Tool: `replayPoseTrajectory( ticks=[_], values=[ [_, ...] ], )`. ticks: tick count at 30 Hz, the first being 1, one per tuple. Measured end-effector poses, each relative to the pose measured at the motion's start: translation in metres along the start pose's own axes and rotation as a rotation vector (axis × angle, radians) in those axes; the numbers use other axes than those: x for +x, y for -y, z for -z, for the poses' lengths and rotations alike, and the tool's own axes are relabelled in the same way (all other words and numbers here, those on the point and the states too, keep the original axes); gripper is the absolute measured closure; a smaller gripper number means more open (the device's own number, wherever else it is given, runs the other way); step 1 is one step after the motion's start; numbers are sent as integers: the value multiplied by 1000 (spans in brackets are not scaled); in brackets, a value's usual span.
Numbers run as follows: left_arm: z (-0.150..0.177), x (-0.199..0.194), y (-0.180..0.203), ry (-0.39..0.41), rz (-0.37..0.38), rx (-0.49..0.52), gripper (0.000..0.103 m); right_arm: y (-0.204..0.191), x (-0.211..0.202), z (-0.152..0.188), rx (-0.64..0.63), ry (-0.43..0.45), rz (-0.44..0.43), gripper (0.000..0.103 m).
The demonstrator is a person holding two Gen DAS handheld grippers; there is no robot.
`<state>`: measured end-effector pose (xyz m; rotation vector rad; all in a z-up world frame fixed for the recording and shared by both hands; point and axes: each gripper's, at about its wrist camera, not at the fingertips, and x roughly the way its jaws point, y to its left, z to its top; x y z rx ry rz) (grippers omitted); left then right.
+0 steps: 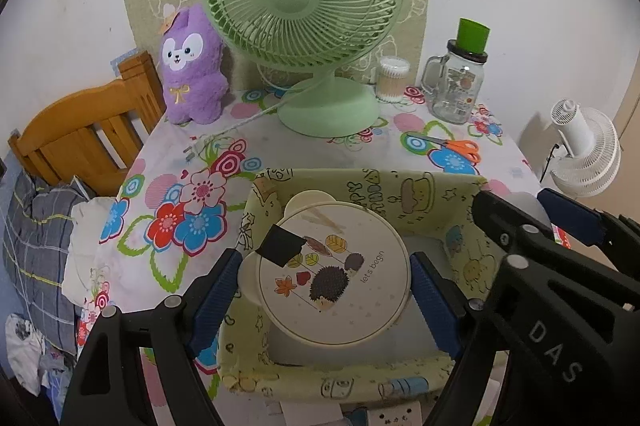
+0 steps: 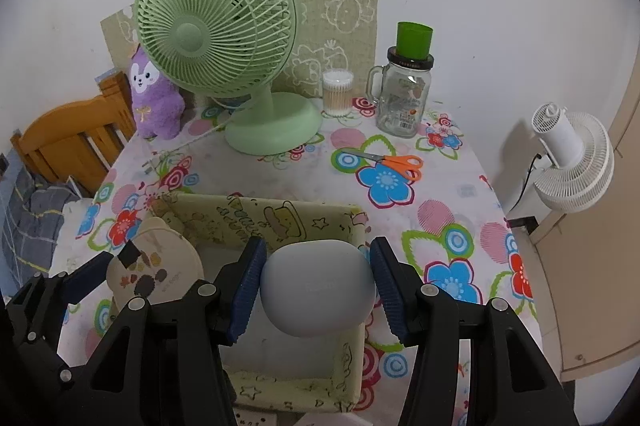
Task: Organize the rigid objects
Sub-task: 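Lift both held items and carry them over the fabric box, then open the left tool dropping the coaster while the right tool releases the white oval object into the box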
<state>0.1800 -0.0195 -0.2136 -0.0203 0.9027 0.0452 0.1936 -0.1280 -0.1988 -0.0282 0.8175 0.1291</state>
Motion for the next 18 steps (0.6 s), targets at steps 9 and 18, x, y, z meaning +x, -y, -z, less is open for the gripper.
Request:
replayPoseTrajectory(
  ticks=[9, 18],
  values=[
    [1, 17, -1, -25, -31, 25, 18, -2, 22, -5, 7, -24, 7, 46],
    [3, 28, 1, -62, -26, 17, 17, -3, 42, -7, 16, -44, 9, 46]
  ],
)
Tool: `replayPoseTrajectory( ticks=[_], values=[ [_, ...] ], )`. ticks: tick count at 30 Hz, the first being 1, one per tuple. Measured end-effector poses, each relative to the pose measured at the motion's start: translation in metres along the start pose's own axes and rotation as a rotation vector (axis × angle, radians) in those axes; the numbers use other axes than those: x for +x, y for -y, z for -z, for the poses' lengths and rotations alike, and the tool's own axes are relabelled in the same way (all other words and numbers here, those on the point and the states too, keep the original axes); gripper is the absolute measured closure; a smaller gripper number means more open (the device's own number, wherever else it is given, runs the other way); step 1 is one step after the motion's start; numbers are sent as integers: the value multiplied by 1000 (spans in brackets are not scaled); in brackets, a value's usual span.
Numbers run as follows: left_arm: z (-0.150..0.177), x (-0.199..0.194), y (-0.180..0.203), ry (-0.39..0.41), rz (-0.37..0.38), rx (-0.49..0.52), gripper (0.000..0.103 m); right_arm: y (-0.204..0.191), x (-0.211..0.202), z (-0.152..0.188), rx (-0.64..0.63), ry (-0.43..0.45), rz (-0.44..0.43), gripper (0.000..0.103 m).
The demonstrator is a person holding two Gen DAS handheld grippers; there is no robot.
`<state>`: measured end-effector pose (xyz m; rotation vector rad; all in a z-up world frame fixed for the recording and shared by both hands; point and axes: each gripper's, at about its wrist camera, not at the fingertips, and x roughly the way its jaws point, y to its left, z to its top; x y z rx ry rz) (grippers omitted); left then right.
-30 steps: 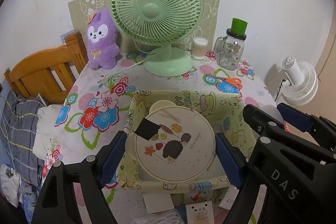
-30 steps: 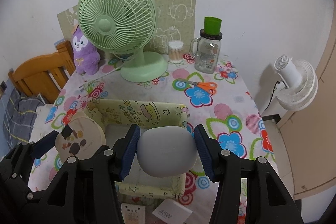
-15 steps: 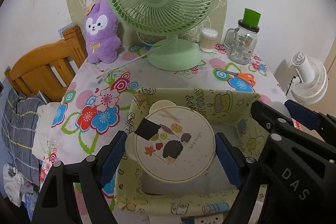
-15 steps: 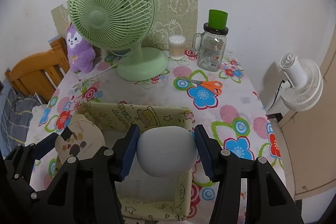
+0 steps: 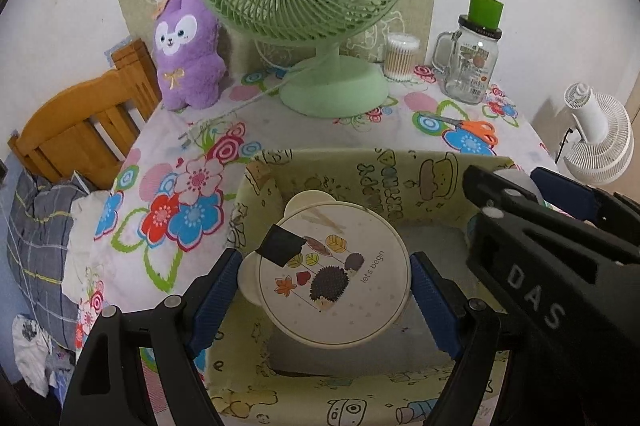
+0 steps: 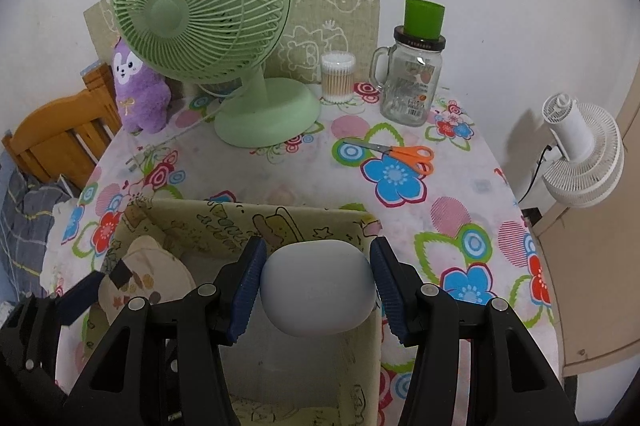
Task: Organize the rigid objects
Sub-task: 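Open the left tool dropping the coaster while the right tool releases the white oval object into the box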
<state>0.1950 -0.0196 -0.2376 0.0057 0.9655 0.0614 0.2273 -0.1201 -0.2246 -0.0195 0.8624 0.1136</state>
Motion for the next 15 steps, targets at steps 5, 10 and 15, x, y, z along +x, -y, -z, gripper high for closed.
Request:
replayPoseTrajectory(
  ticks=[5, 10, 15],
  values=[
    [2, 5, 0, -22, 3, -4, 17, 0, 8, -1, 2, 4, 9, 46],
    [3, 5, 3, -21, -2, 7, 14, -1, 11, -5, -2, 15, 15, 46],
    [2, 7, 3, -25, 9, 9, 10, -2, 14, -7, 1, 20, 10, 46]
  ],
)
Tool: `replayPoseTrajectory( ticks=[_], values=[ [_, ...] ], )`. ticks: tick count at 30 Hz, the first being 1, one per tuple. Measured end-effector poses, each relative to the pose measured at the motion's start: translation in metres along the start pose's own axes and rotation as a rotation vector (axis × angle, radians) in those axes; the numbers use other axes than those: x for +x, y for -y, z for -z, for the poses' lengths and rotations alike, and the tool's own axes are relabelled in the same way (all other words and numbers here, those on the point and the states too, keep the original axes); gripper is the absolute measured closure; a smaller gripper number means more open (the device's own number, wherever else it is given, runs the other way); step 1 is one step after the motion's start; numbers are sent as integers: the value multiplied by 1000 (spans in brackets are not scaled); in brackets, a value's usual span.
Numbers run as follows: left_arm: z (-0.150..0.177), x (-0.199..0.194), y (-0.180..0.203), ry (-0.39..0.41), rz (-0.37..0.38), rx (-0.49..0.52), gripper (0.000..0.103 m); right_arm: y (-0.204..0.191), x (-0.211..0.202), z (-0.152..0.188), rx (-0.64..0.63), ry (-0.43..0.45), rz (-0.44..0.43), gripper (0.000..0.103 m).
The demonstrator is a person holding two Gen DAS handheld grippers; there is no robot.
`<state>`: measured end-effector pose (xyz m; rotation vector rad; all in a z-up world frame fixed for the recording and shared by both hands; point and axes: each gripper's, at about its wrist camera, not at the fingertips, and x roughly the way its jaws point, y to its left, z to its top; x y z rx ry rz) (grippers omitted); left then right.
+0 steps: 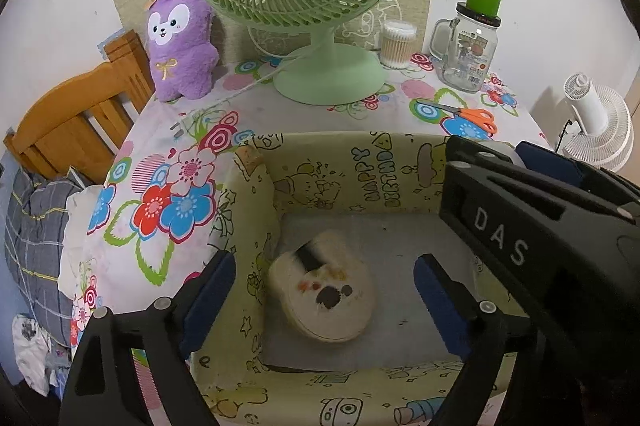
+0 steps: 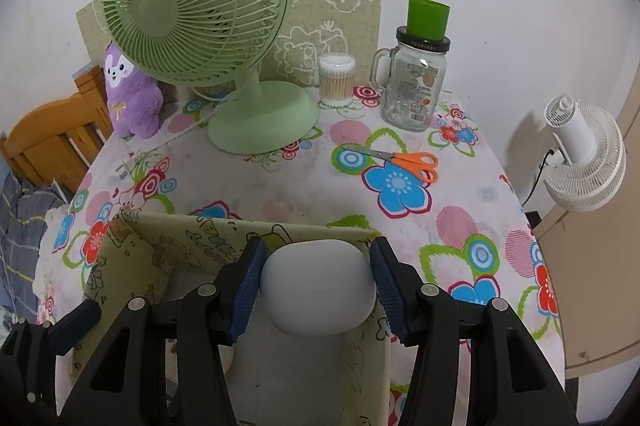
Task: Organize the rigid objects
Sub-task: 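Open the left tool dropping the coaster while the right tool releases the white oval object into the box, then raise both open tools out of the fabric box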
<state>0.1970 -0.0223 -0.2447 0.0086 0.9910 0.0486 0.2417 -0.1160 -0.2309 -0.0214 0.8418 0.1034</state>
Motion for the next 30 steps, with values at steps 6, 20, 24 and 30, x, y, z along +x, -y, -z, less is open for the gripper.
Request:
replayPoseTrajectory(
  ticks=[6, 20, 24, 30],
  values=[
    [-1, 0, 0, -6, 11, -5, 8, -1, 2, -2, -3, 2, -8, 44],
    [-5, -15, -2, 17, 33, -27, 0, 10, -9, 4, 31, -22, 26, 14],
    [-4, -24, -3, 27, 28, -40, 0, 12, -19, 5, 36, -19, 57, 13],
    [-2, -40, -2, 48, 32, -50, 0, 18, -37, 4, 42, 4, 61, 13]
  ],
)
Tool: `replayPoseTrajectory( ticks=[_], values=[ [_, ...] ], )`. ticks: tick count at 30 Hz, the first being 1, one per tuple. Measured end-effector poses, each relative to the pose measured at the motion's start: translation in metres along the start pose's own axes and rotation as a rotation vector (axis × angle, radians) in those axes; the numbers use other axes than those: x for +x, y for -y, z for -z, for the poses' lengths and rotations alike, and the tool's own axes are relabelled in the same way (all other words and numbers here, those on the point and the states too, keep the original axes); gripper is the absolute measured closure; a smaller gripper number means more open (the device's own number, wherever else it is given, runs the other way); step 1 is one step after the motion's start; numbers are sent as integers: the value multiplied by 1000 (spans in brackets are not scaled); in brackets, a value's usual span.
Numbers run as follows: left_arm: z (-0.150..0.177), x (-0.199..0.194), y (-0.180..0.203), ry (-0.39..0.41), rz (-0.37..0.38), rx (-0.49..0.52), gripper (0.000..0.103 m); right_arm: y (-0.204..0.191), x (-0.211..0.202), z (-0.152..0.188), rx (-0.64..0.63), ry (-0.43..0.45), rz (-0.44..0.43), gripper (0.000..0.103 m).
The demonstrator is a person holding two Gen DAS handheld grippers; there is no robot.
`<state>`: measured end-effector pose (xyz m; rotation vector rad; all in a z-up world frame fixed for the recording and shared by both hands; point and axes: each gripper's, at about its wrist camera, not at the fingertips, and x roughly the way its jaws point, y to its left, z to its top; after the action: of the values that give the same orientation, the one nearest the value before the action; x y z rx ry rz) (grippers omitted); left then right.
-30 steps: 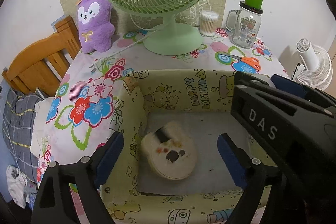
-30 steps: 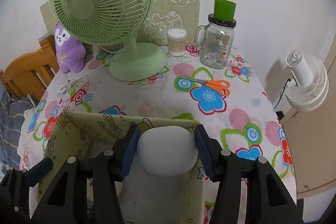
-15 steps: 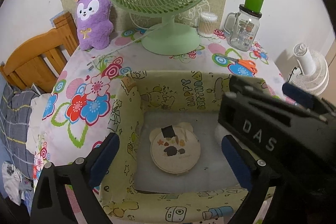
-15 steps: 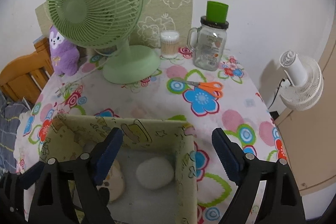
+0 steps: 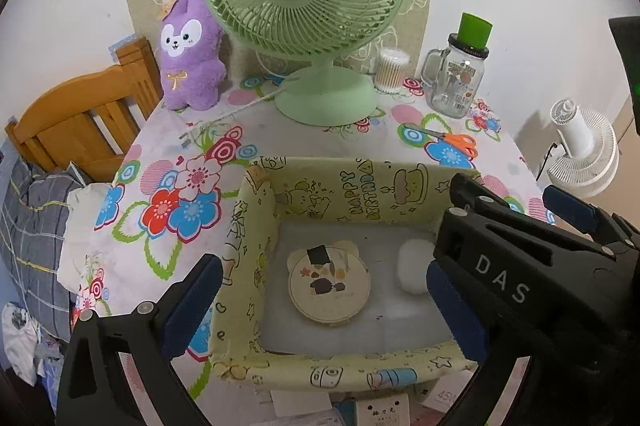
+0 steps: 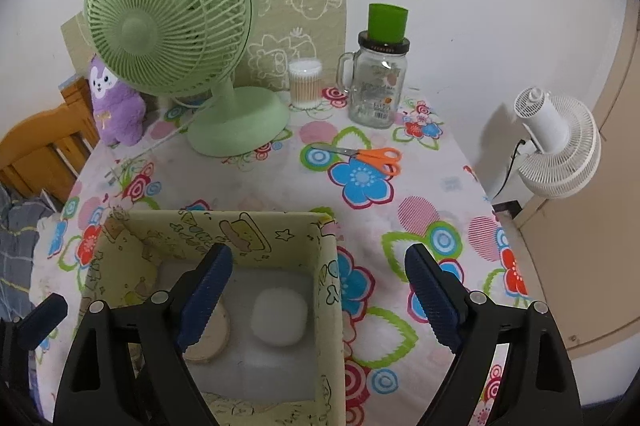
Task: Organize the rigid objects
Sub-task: 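Raise both open tools out of the fabric box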
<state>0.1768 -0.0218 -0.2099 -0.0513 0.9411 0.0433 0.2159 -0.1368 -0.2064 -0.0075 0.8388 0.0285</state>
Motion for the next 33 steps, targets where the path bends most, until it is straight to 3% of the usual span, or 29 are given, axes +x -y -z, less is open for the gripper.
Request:
replayPoseTrajectory(
  ticks=[7, 16, 33],
  values=[
    [0, -19, 0, 24, -20, 8, 0, 2, -24, 0, 2, 36, -14, 13],
    [8, -35, -2, 5, -38, -14, 1, 10, -50, 5, 39, 19, -13, 13],
    [27, -76, -3, 52, -17, -5, 1, 16, -101, 19, 49, 88, -18, 13]
  ],
)
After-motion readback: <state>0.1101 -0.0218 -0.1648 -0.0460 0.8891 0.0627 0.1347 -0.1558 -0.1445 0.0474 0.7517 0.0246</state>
